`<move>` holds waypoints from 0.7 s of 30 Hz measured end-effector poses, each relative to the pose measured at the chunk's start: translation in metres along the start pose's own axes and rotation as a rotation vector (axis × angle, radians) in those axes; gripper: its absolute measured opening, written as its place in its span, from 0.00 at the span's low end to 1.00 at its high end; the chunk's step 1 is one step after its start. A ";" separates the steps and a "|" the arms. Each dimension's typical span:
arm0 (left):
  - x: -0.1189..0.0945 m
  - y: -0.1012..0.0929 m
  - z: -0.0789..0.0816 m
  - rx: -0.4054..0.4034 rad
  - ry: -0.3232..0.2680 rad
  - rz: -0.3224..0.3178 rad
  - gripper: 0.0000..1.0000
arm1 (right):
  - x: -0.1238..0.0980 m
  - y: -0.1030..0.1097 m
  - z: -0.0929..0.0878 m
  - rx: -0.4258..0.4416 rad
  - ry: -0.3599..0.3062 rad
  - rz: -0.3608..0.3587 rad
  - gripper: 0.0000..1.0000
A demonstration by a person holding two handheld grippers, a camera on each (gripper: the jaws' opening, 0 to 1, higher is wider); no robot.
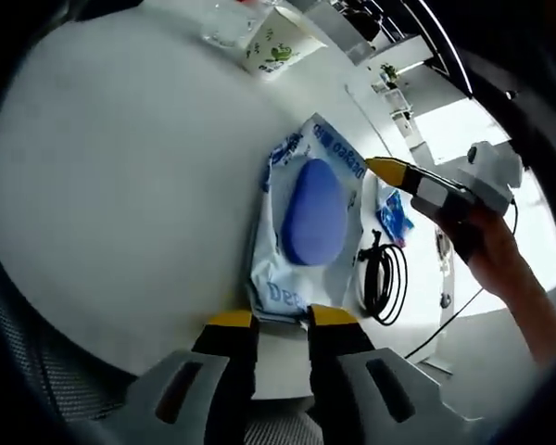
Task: Arrange the tabletop items into an orderly group along one side of the table until the central work area is clear of visible clutter.
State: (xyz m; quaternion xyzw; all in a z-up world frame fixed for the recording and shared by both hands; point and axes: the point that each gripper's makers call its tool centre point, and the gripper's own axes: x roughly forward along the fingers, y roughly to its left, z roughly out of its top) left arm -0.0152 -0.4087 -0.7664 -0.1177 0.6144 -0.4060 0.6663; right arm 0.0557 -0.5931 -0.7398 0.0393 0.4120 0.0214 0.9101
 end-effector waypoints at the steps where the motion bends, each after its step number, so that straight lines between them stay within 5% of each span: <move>1: 0.001 0.000 0.001 -0.004 0.000 -0.004 0.17 | 0.003 0.000 -0.001 -0.004 0.007 0.000 0.30; 8: 0.002 -0.004 0.003 -0.034 -0.009 -0.039 0.05 | 0.010 -0.003 -0.017 -0.052 0.092 -0.043 0.20; 12: 0.003 -0.006 0.004 -0.020 0.000 -0.046 0.03 | 0.003 -0.007 -0.012 0.005 0.058 -0.046 0.06; 21: 0.001 -0.005 0.008 0.004 0.002 -0.056 0.01 | -0.005 0.000 -0.021 0.026 0.051 -0.035 0.01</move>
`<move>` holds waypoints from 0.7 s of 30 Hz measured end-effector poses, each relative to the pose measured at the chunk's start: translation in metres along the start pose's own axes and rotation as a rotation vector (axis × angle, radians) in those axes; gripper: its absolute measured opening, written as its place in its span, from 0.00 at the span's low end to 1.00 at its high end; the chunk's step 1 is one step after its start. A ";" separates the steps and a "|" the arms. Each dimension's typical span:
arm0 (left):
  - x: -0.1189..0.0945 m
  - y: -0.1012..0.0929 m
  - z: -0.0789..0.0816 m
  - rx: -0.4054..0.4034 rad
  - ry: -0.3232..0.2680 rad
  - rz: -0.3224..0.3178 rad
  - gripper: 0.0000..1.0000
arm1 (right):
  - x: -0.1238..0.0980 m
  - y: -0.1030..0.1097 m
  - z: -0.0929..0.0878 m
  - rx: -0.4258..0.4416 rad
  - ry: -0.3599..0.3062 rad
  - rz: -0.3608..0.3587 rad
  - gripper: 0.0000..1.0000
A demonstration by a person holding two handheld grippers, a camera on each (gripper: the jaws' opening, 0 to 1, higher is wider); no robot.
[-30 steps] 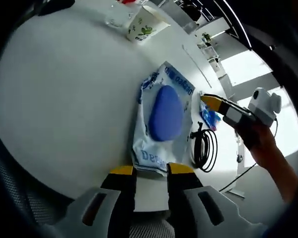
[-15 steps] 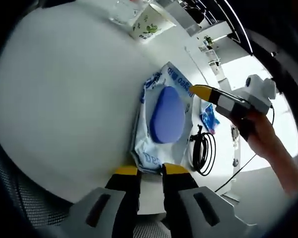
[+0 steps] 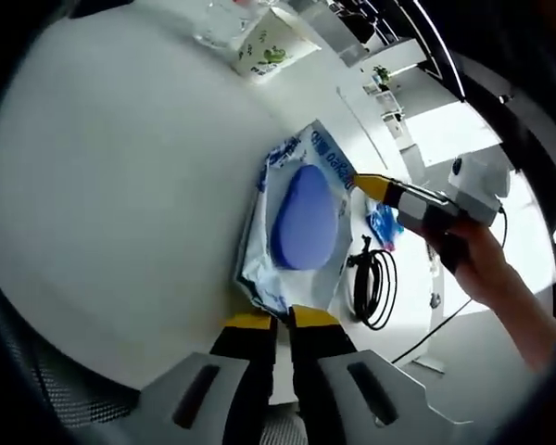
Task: Arrange the tabletop items into an orderly group along one side of the table until the central work area is clear of visible clutter.
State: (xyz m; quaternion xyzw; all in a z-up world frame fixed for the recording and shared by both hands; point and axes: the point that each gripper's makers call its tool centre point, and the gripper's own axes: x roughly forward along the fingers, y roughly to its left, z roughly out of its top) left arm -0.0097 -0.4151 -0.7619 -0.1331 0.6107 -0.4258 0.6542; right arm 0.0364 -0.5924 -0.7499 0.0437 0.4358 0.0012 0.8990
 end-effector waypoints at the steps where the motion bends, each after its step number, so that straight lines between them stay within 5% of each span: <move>1: -0.001 0.000 0.001 0.000 0.000 -0.001 0.01 | -0.001 0.001 -0.001 0.001 -0.002 -0.001 0.01; 9: -0.016 0.009 0.015 -0.006 -0.022 0.001 0.00 | -0.011 0.004 -0.008 0.010 -0.006 -0.008 0.00; 21: -0.042 0.042 0.059 0.030 -0.072 0.053 0.00 | -0.018 0.030 -0.026 0.028 0.001 -0.001 0.00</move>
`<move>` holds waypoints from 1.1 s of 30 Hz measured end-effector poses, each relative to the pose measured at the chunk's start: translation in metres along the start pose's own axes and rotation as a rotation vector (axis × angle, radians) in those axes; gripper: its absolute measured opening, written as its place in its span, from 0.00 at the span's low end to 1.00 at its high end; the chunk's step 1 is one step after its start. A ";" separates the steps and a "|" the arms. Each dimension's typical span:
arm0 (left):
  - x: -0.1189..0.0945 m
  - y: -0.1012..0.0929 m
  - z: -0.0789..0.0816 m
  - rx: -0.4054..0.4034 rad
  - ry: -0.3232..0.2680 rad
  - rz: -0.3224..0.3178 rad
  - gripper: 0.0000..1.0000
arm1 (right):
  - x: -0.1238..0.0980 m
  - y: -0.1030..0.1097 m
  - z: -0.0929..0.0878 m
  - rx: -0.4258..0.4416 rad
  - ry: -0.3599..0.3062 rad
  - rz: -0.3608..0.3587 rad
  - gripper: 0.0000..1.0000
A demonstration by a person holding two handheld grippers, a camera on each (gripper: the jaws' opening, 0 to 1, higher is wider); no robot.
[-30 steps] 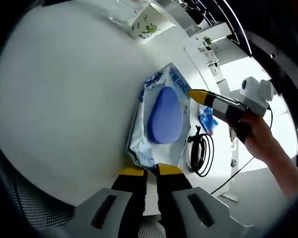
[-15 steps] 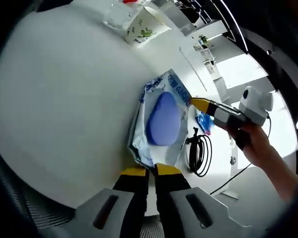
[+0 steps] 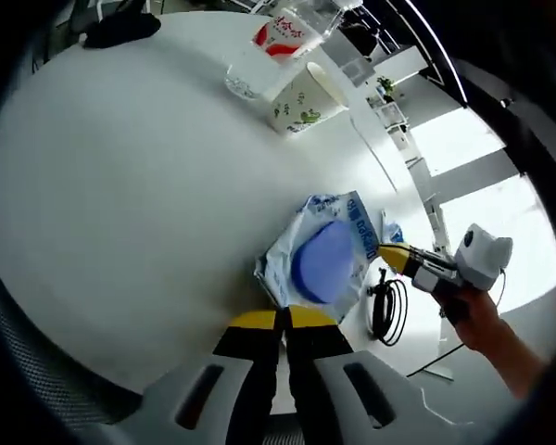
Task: Arrange the tabletop items into an orderly group along one side of the table until the central work area is clear of visible clutter.
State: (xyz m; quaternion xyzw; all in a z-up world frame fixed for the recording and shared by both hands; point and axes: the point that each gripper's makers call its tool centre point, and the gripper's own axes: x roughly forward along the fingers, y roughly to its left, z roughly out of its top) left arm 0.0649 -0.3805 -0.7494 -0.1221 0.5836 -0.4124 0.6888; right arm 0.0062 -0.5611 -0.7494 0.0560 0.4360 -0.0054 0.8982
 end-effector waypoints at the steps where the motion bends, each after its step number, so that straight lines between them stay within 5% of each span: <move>1: -0.001 0.004 0.005 0.011 -0.004 0.009 0.00 | 0.000 0.003 -0.001 0.000 0.001 0.003 0.00; 26: -0.002 0.036 0.062 0.102 -0.016 0.031 0.00 | -0.013 0.077 -0.028 -0.016 0.024 0.015 0.01; 33: -0.004 0.045 0.065 0.091 -0.001 -0.005 0.07 | -0.017 0.093 -0.042 0.080 0.021 0.026 0.02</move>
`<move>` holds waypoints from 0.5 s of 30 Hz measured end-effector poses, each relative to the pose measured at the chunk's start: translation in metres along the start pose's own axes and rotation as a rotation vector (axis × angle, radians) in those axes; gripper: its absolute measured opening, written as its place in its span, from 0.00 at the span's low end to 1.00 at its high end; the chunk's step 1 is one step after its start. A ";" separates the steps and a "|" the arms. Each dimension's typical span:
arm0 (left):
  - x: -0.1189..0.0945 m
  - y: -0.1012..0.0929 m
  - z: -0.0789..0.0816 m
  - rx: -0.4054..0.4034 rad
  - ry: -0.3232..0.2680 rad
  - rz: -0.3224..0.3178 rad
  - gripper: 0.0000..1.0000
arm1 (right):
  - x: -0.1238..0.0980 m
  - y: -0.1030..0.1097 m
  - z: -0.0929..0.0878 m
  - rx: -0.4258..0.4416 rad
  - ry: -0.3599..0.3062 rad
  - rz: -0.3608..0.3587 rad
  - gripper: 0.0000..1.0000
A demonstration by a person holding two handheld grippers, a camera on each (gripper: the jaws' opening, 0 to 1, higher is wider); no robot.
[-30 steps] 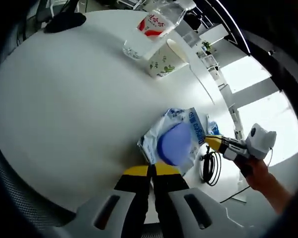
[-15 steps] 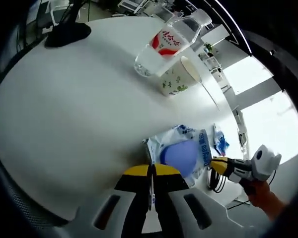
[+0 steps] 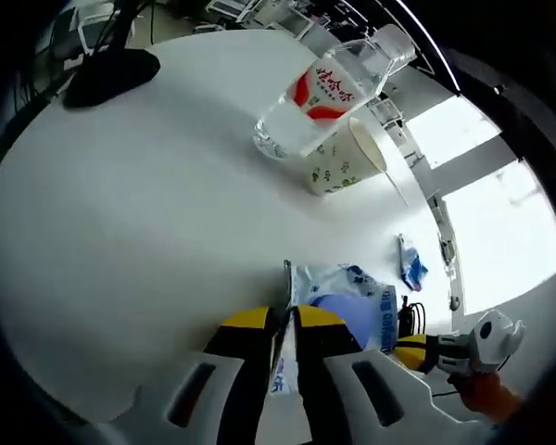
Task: Arrange the tabletop items into an orderly group along one side of the table until the central work area is clear of visible clutter.
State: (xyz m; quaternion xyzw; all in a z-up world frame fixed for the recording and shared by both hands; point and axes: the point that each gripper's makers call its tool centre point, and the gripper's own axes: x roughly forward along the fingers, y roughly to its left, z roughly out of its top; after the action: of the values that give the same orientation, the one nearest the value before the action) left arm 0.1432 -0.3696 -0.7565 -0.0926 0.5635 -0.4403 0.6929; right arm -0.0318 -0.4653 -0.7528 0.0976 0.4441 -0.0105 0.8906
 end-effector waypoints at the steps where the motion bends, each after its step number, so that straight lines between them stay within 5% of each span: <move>1: -0.002 0.000 -0.003 0.031 0.010 -0.001 0.08 | -0.001 0.002 -0.002 -0.001 0.002 -0.001 0.02; 15: -0.025 0.004 -0.028 0.206 0.046 -0.045 0.15 | -0.015 0.003 0.000 0.108 -0.042 0.002 0.21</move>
State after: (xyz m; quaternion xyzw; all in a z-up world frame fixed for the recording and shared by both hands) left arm 0.1216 -0.3388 -0.7512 -0.0232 0.5289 -0.5134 0.6754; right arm -0.0405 -0.4632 -0.7407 0.1458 0.4242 -0.0357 0.8931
